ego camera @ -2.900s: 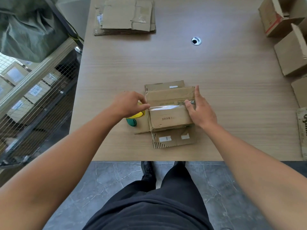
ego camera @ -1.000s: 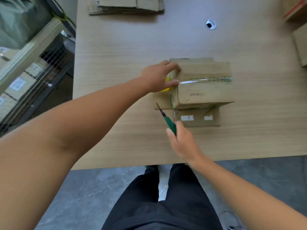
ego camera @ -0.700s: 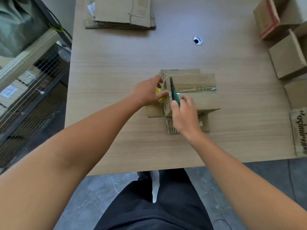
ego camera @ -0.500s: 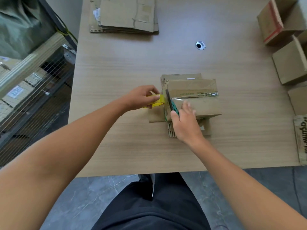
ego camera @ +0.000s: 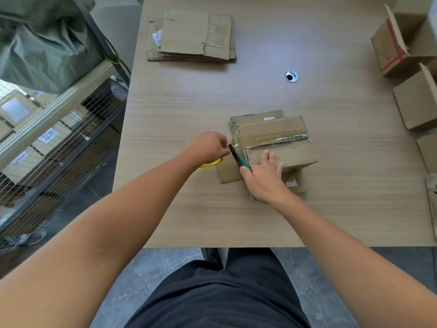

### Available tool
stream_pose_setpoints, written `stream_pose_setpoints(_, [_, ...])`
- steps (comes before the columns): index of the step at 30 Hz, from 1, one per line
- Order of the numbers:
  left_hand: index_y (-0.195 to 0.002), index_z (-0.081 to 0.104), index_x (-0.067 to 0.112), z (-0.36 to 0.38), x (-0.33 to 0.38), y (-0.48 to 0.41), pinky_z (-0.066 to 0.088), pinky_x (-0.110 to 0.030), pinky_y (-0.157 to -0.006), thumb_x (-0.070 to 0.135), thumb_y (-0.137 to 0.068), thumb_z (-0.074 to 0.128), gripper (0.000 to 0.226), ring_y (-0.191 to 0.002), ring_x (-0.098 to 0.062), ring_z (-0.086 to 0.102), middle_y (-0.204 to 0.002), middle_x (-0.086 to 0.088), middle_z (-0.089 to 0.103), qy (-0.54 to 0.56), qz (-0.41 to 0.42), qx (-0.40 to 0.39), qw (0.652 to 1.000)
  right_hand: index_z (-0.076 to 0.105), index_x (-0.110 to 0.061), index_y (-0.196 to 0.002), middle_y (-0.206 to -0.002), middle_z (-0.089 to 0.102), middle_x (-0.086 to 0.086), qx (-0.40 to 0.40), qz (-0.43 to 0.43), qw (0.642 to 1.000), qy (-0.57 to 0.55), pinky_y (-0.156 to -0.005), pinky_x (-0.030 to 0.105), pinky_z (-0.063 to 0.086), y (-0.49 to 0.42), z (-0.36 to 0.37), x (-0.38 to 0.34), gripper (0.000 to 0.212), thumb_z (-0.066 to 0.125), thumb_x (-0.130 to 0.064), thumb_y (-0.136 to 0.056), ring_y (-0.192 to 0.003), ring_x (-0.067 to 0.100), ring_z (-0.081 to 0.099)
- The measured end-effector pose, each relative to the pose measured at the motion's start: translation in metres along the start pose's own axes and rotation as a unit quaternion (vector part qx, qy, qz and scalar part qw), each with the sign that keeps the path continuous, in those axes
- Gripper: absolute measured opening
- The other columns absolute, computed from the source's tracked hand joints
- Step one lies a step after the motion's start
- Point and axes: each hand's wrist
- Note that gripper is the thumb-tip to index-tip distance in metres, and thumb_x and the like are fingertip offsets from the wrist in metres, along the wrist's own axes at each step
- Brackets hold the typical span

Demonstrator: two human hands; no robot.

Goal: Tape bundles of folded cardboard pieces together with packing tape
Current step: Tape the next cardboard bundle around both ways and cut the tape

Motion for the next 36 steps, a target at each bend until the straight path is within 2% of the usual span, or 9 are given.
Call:
stream_pose_setpoints(5, [-0.092, 0.069, 0.019, 0.000, -0.022, 0.019, 0.050, -0.036, -0.080, 0.032, -0.093, 0.067, 0.013, -0.101, -0.027, 0.063, -0.103, -0.004, 0.067, 0.052, -0.034, 0.065, 0.996, 0.069, -0.006, -0.121, -0.165, -0.021, 0.024, -0.016, 0.011, 0.994, 0.110, -0.121, 0.060, -0.012, -0.001, 0.012, 0.000, 0.059, 0.030, -0.048, -0.104, -0.153, 0.040, -0.022])
stream_pose_setpoints(11, [-0.091, 0.058, 0.027, -0.020, -0.041, 0.027, 0.046, -0.035, -0.082, 0.050, -0.095, 0.060, 0.024, -0.107, -0.020, 0.060, -0.124, 0.007, 0.056, 0.046, 0.035, 0.158, 0.986, 0.071, -0.010, -0.113, -0.167, -0.011, 0.023, 0.049, -0.066, 0.997, 0.016, -0.123, 0.053, -0.014, 0.010, 0.015, 0.018, 0.050, 0.041, -0.048, -0.104, -0.155, 0.032, -0.019])
stream_pose_setpoints(13, [-0.092, 0.057, 0.028, -0.031, -0.038, 0.020, 0.047, -0.036, -0.084, 0.057, -0.090, 0.062, 0.030, -0.113, -0.015, 0.060, -0.139, 0.014, 0.051, 0.015, 0.072, 0.165, 0.984, 0.069, -0.006, -0.108, -0.168, 0.008, 0.022, 0.107, -0.100, 0.987, -0.061, -0.126, 0.051, -0.008, 0.019, 0.019, 0.028, 0.047, 0.046, -0.046, -0.103, -0.157, 0.027, -0.006])
stream_pose_setpoints(16, [-0.090, 0.051, 0.030, -0.046, -0.022, 0.003, 0.048, -0.035, -0.079, 0.062, -0.084, 0.066, 0.036, -0.112, -0.016, 0.062, -0.151, 0.021, 0.041, -0.034, 0.147, 0.165, 0.975, 0.069, -0.006, -0.110, -0.149, 0.046, 0.009, 0.218, -0.089, 0.956, -0.178, -0.122, 0.043, 0.024, 0.025, 0.022, 0.035, 0.055, 0.047, -0.055, -0.095, -0.144, 0.025, 0.031])
stream_pose_setpoints(18, [-0.093, 0.050, 0.028, -0.050, -0.007, -0.011, 0.045, -0.032, -0.071, 0.062, -0.083, 0.067, 0.039, -0.103, -0.019, 0.066, -0.155, 0.022, 0.039, -0.073, 0.212, 0.158, 0.962, 0.069, -0.007, -0.111, -0.135, 0.053, 0.005, 0.309, -0.086, 0.931, -0.171, -0.113, 0.026, 0.028, 0.020, 0.018, 0.038, 0.056, 0.050, -0.055, -0.092, -0.129, 0.027, 0.042])
stream_pose_setpoints(20, [-0.095, 0.051, 0.026, -0.051, 0.006, -0.025, 0.045, -0.030, -0.065, 0.062, -0.083, 0.068, 0.041, -0.096, -0.020, 0.067, -0.155, 0.021, 0.040, -0.114, 0.275, 0.134, 0.945, 0.069, -0.007, -0.109, -0.133, 0.055, 0.005, 0.359, -0.089, 0.916, -0.155, -0.111, 0.027, 0.030, 0.006, 0.009, 0.042, 0.045, 0.058, -0.048, -0.094, -0.123, 0.028, 0.046])
stream_pose_setpoints(23, [-0.098, 0.052, 0.025, -0.045, 0.016, -0.039, 0.051, -0.032, -0.061, 0.066, -0.079, 0.068, 0.048, -0.091, -0.018, 0.066, -0.153, 0.021, 0.043, -0.166, 0.318, 0.097, 0.929, 0.067, -0.010, -0.107, -0.144, 0.050, 0.000, 0.331, -0.041, 0.929, -0.161, -0.118, 0.049, 0.030, -0.019, -0.005, 0.045, 0.041, 0.064, -0.049, -0.094, -0.132, 0.022, 0.041])
stream_pose_setpoints(27, [-0.108, 0.059, 0.020, -0.025, 0.013, -0.046, 0.048, -0.032, -0.061, 0.067, -0.077, 0.071, 0.057, -0.095, -0.020, 0.067, -0.144, 0.017, 0.054, -0.173, 0.314, 0.088, 0.929, 0.061, -0.007, -0.128, -0.155, 0.045, 0.005, 0.291, -0.008, 0.952, -0.091, -0.126, 0.051, 0.005, -0.039, -0.005, 0.043, 0.070, 0.065, -0.063, -0.088, -0.150, 0.023, 0.030])
stream_pose_setpoints(36, [-0.093, 0.060, 0.011, 0.001, 0.010, -0.025, 0.052, -0.040, -0.058, 0.056, -0.072, 0.081, 0.054, -0.085, -0.028, 0.068, -0.137, 0.005, 0.060, -0.088, 0.288, 0.164, 0.939, 0.059, -0.006, -0.120, -0.160, 0.039, 0.011, 0.267, -0.054, 0.962, -0.012, -0.124, 0.058, 0.001, -0.045, 0.000, 0.055, 0.079, 0.065, -0.074, -0.080, -0.155, 0.029, 0.022])
Point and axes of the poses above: each hand's wrist, its own y-axis away from the middle knuckle, its own z-axis out of the palm, x = y × z
